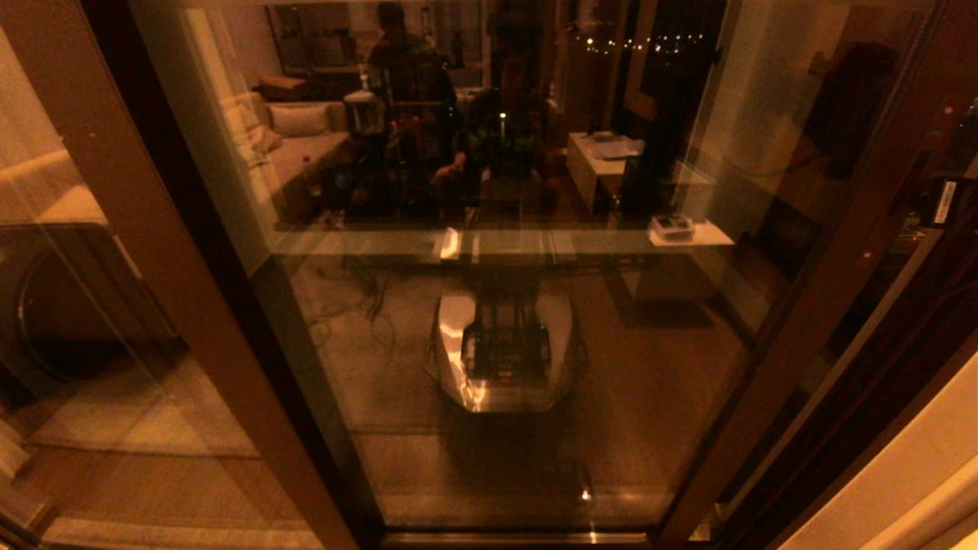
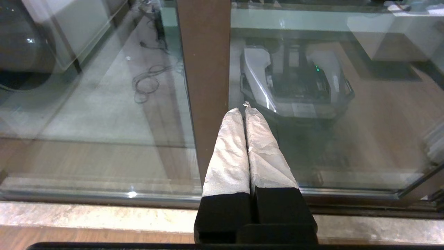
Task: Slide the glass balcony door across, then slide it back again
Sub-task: Open the slid door
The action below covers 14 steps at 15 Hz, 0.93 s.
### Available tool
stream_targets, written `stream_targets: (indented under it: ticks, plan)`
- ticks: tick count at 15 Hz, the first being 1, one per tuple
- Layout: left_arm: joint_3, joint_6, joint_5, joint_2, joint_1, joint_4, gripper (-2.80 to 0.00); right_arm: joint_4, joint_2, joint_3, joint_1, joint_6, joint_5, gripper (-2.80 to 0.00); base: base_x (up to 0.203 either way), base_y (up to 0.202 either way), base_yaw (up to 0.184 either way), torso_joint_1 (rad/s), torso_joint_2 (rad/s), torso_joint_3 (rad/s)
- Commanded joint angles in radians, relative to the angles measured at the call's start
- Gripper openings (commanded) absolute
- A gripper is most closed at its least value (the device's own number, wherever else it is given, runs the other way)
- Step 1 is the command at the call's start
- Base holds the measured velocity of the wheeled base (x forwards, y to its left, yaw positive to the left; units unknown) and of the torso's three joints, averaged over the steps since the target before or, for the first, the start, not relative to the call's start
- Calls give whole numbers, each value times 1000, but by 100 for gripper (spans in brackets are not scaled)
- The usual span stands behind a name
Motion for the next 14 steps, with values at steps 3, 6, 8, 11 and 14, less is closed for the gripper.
stream_targets:
  ticks: [3,6,8,11,14]
  plan:
    - [0,0,0,0,0,1,-280,-6,-53,53,34,8,41,-280,0,0,0,0,0,0]
    - [0,0,0,0,0,1,-280,-5,-58,57,38,8,41,-280,0,0,0,0,0,0]
    - [0,0,0,0,0,1,-280,-6,-69,60,35,21,43,-280,0,0,0,0,0,0]
    - [0,0,0,0,0,1,-280,-7,-63,60,4,25,50,-280,0,0,0,0,0,0]
    - [0,0,0,0,0,1,-280,-8,-32,22,-49,28,95,-280,0,0,0,0,0,0]
